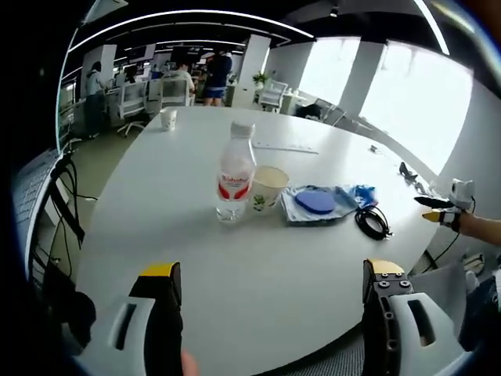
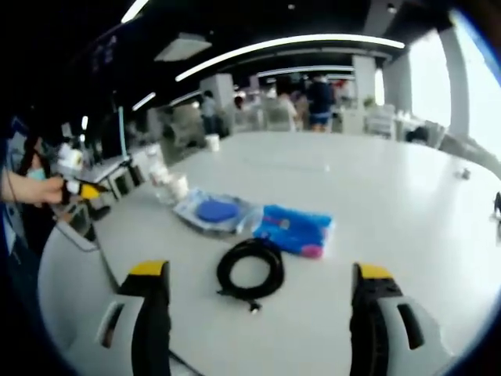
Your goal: Arrange the tabletop items into an orderly group along one side of the table until the central work area is clear of visible clutter.
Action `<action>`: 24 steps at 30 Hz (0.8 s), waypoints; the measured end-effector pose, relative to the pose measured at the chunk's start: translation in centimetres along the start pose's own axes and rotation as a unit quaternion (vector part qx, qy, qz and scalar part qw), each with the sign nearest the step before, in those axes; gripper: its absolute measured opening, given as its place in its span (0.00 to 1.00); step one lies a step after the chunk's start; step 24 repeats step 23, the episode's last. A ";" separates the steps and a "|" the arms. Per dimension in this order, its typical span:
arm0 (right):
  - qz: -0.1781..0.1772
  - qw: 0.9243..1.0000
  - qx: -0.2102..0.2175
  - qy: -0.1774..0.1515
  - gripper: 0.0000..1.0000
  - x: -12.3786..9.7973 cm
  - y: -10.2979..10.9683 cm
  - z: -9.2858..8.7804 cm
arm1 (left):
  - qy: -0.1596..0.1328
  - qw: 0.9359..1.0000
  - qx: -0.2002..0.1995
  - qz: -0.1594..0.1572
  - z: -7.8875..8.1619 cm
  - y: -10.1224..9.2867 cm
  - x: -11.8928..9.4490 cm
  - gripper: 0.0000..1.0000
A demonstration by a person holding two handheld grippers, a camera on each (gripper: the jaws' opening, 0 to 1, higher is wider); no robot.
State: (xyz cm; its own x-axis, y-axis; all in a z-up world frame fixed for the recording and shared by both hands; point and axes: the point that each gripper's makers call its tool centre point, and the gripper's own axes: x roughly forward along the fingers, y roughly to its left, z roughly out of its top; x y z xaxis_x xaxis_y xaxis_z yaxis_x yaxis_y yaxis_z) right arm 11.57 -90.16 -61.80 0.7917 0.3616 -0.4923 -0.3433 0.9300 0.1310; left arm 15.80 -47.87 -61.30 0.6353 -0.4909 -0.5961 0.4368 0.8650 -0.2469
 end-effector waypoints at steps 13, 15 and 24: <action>-0.008 0.999 0.043 -0.005 0.91 -1.3 0.3 0.0 | -0.011 1.000 -0.003 -0.013 0.9 -1.3 0.4 0.96; -0.003 0.999 0.036 0.000 0.91 -1.3 0.6 -0.2 | -0.011 1.000 -0.004 -0.015 0.6 -1.4 0.5 0.95; -0.003 0.999 0.033 0.004 0.90 -1.2 0.6 -0.2 | -0.017 1.000 -0.014 -0.019 0.6 -1.8 0.5 0.95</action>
